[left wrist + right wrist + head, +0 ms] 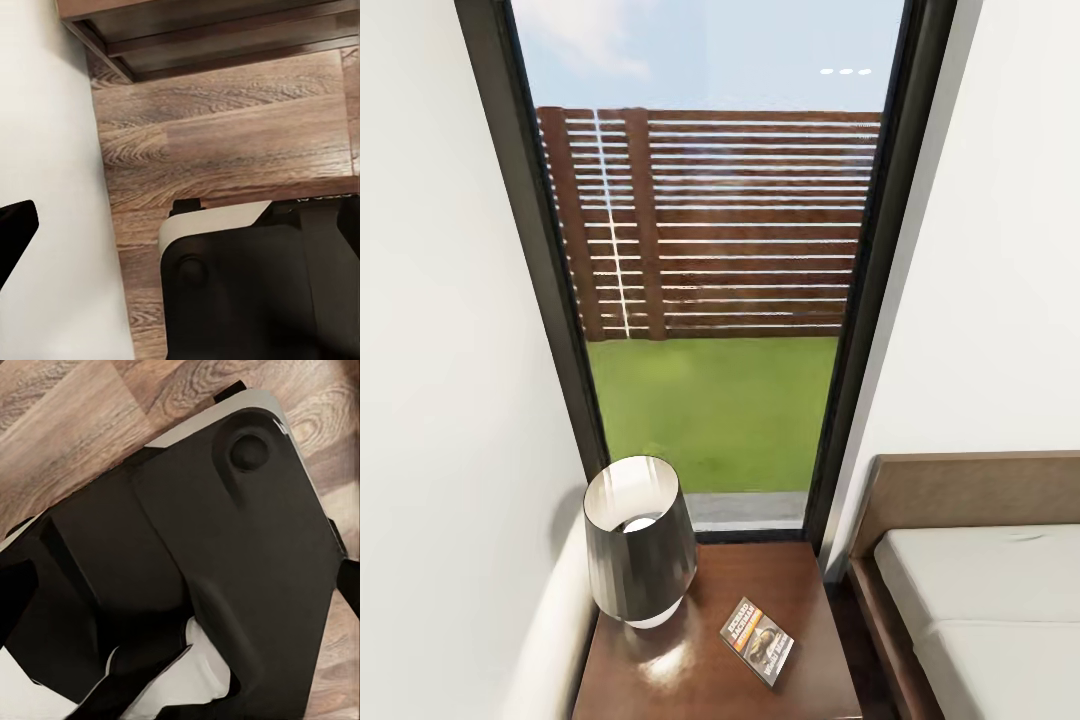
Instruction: In the bedroom, move the book from the bed onto either nightstand, and place the two sandals side by side next to the bed.
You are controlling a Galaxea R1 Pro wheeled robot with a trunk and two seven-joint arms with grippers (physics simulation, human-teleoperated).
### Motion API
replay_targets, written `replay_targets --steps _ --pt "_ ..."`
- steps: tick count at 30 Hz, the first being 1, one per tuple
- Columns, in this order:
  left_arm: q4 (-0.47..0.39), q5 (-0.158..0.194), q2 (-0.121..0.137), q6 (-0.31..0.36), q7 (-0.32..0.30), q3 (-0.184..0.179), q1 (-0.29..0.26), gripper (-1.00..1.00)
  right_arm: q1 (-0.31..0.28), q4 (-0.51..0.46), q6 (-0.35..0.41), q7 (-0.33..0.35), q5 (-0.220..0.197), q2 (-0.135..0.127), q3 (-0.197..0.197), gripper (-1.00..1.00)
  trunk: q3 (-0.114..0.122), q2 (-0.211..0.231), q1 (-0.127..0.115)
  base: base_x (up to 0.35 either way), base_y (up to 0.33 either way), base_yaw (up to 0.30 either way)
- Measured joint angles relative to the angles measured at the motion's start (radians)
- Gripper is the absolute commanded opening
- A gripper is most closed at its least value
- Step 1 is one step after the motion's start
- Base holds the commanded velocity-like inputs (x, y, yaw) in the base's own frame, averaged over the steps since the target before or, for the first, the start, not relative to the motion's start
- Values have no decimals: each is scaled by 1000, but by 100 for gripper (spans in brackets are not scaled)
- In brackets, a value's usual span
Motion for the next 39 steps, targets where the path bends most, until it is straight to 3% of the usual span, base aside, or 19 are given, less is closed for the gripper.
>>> replay_targets --steps 39 --pt "0 0 0 0 0 -1 2 100 28 -1 0 0 0 0 -1 100 0 0 0 0 0 0"
